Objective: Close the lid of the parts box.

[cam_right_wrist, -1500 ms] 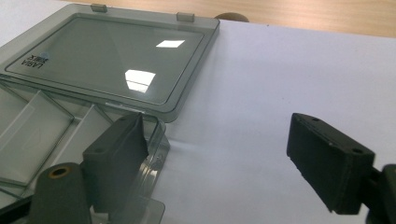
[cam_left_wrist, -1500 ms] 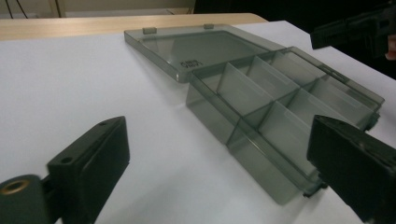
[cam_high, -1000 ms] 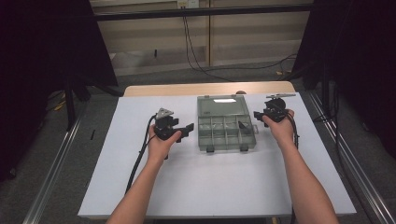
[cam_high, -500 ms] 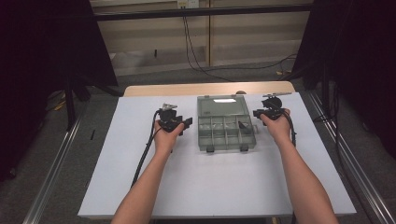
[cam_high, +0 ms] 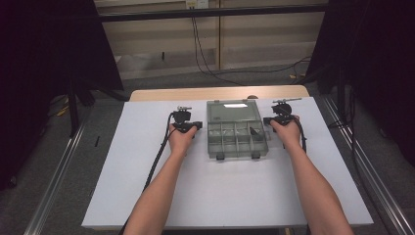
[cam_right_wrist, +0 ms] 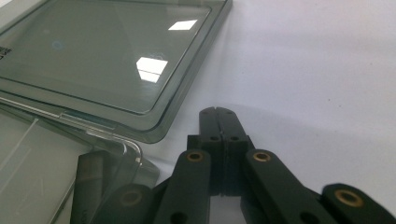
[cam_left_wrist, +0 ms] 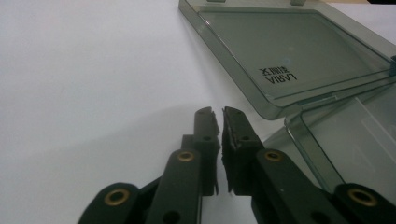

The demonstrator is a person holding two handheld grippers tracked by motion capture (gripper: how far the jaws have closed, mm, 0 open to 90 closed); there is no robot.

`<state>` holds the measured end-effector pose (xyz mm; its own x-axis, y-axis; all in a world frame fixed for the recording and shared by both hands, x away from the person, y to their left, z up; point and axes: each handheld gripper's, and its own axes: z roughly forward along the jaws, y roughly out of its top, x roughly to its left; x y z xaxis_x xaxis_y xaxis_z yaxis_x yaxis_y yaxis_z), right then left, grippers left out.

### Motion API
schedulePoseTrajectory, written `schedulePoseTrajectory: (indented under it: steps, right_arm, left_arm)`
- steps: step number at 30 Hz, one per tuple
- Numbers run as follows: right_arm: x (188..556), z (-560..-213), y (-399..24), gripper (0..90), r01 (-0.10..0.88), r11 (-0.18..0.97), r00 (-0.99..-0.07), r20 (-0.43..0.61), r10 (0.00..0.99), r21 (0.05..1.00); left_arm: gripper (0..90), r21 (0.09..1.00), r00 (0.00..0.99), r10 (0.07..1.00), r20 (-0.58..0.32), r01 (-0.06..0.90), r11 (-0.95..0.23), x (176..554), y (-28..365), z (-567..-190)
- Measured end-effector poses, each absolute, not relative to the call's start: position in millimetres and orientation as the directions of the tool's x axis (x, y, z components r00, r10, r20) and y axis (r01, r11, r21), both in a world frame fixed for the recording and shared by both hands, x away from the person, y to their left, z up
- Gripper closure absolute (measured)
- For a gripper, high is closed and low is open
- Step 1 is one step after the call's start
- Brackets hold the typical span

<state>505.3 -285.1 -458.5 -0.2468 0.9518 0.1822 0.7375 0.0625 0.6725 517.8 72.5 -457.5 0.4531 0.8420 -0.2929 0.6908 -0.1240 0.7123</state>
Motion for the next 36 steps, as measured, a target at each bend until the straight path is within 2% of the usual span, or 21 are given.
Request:
schedulePoseTrajectory:
  steps: [9,23,36]
  right_arm:
    - [515,-459,-285,90.0,0.739,0.051,-0.245,0.198,0.949,0.672]
    - [527,-460,-281,90.0,0.739,0.047,-0.245,0.203,0.948,0.672]
    - [540,-460,-281,90.0,0.752,0.022,-0.241,0.245,0.939,0.659]
  left_arm:
    - [90.0,0.702,0.426,0.85,-0.309,0.706,-0.099,530,67,-465]
    - [90.0,0.694,0.413,0.855,-0.312,0.714,-0.091,544,59,-465]
    - [90.0,0.687,0.389,0.845,-0.367,0.726,-0.036,557,56,-468]
